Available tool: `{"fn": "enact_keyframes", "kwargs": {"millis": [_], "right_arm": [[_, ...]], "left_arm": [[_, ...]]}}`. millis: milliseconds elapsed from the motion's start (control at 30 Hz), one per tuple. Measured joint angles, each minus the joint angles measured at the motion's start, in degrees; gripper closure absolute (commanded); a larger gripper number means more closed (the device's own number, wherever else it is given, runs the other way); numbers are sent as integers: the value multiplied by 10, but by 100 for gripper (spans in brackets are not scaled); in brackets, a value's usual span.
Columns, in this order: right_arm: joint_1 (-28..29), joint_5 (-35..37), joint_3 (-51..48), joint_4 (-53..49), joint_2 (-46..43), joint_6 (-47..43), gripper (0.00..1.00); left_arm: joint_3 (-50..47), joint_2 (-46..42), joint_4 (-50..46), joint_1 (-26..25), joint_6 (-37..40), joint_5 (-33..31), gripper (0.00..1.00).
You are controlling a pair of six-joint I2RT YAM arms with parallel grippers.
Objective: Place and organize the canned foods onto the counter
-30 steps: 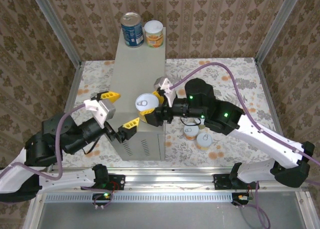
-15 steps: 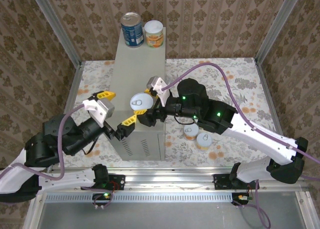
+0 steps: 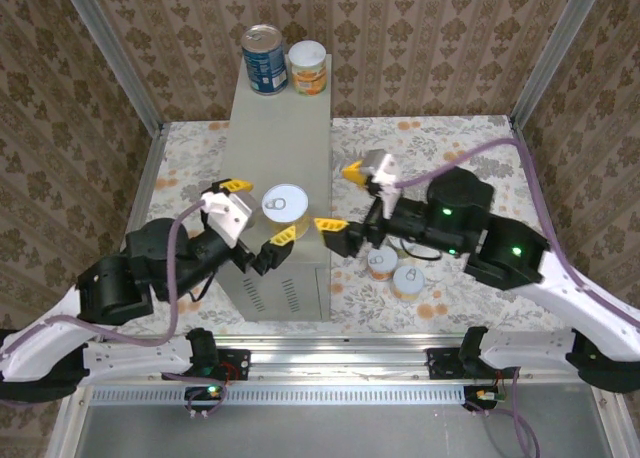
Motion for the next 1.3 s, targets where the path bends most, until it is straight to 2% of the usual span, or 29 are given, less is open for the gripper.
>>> {"fn": "enact_keyframes", "kwargs": {"millis": [267, 367, 533, 733, 933, 1167, 1300], "right_arm": [[0, 31, -41, -47, -95, 7, 0], [0, 39, -54, -62, -110, 9, 0], [0, 44, -63, -70, -116, 16, 0], [0, 44, -78, -73, -117, 21, 0], [0, 44, -79, -72, -115, 22, 0], [0, 43, -79, -72, -97, 22, 0], [0, 42, -79, -71, -83, 22, 0]], "left_arm": [[-20, 24, 16, 28, -17, 25, 2], [-20, 34, 23, 43, -26, 35, 8], [-31, 43, 41, 70, -42, 55, 23], [-35, 43, 50, 120, -56, 85, 30], [-14, 55, 32, 220, -55, 155, 30], [37, 109, 12, 380, -50, 281, 30], [60, 143, 14, 446, -44, 346, 31]]}}
